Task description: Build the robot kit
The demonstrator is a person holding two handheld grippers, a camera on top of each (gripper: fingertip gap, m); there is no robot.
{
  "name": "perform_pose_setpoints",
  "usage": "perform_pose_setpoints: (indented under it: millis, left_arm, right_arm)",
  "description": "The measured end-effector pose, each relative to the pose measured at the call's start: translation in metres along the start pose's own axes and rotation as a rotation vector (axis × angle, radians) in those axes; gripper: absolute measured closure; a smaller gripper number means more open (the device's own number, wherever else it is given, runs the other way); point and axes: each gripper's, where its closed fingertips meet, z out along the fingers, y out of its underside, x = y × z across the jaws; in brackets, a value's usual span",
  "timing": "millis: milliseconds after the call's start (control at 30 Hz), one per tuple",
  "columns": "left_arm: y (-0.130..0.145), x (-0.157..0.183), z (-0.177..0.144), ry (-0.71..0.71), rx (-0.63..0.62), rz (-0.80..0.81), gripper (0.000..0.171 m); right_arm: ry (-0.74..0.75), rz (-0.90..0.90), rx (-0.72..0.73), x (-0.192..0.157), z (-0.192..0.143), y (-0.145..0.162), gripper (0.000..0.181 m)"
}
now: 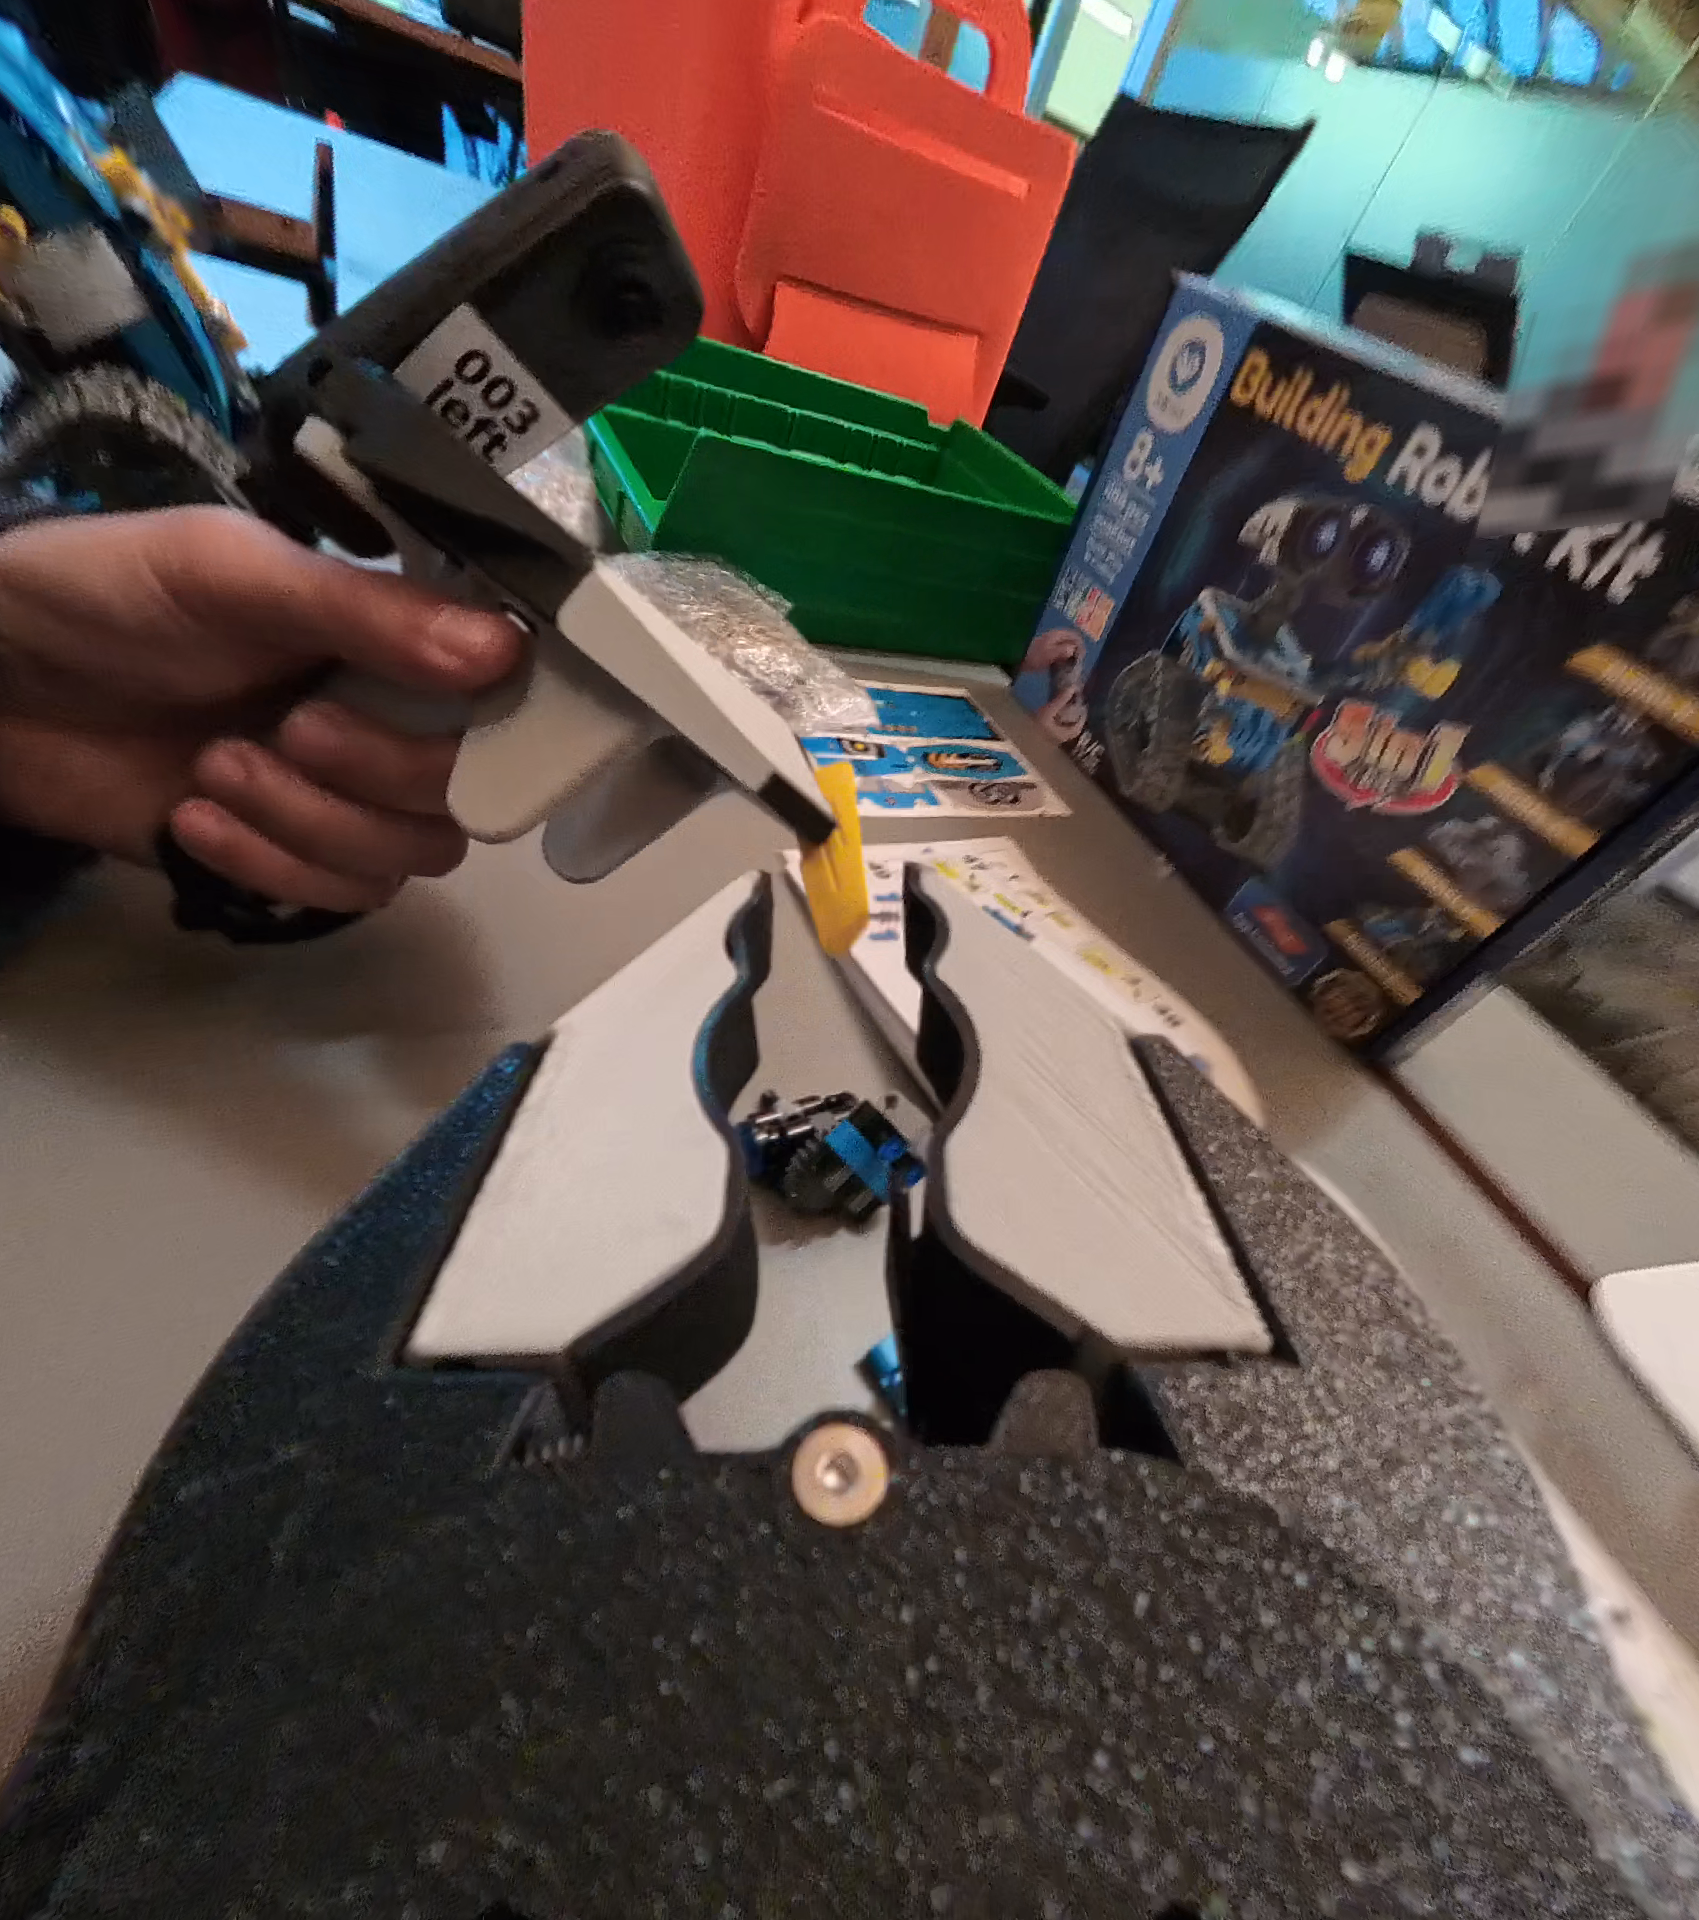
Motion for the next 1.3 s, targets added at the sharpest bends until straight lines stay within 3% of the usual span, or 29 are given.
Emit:
perform_pose_setpoints:
  millis: [133,233,533,667,767,900,1067,1200,1300]
  left_arm:
    - [-0.008,-0.001,-0.004,0.022,0.048,-0.047,0.164]
    - [-0.011,0.003,-0.007,0.057,0.068,-0.067,0.164]
    - [0.010,0.017,0.005,0.113,-0.049,-0.027,0.165]
    - [0.021,0.026,0.012,0.132,-0.103,0.028,0.164]
    - [0.012,0.018,0.009,0.084,-0.058,0.031,0.164]
    - [0.003,0.015,0.003,0.089,-0.014,0.001,0.164]
    - [0.030,0.019,0.016,0.071,-0.147,0.084,0.165]
    - [0.063,0.017,0.028,0.008,-0.310,0.233,0.165]
    - [0.075,0.018,0.033,-0.008,-0.357,0.300,0.164]
  right_arm:
    - [-0.050,0.150,0.001,0.004,-0.002,0.003,0.155]
    - [-0.024,0.089,-0.024,0.003,-0.001,0.006,0.157]
    - [0.060,0.008,-0.038,0.018,-0.008,0.005,0.164]
    - [0.070,0.005,-0.013,0.021,-0.013,0.002,0.181]
    - [0.088,0.047,-0.013,0.027,-0.013,0.003,0.170]
    - [0.001,0.145,0.004,0.021,-0.012,0.003,0.165]
    - [0.025,0.032,-0.040,0.013,-0.007,0.008,0.169]
    - [-0.003,0.041,-0.001,0.005,-0.007,-0.002,0.169]
    - [-0.042,0.045,-0.011,-0.004,-0.004,-0.001,0.168]
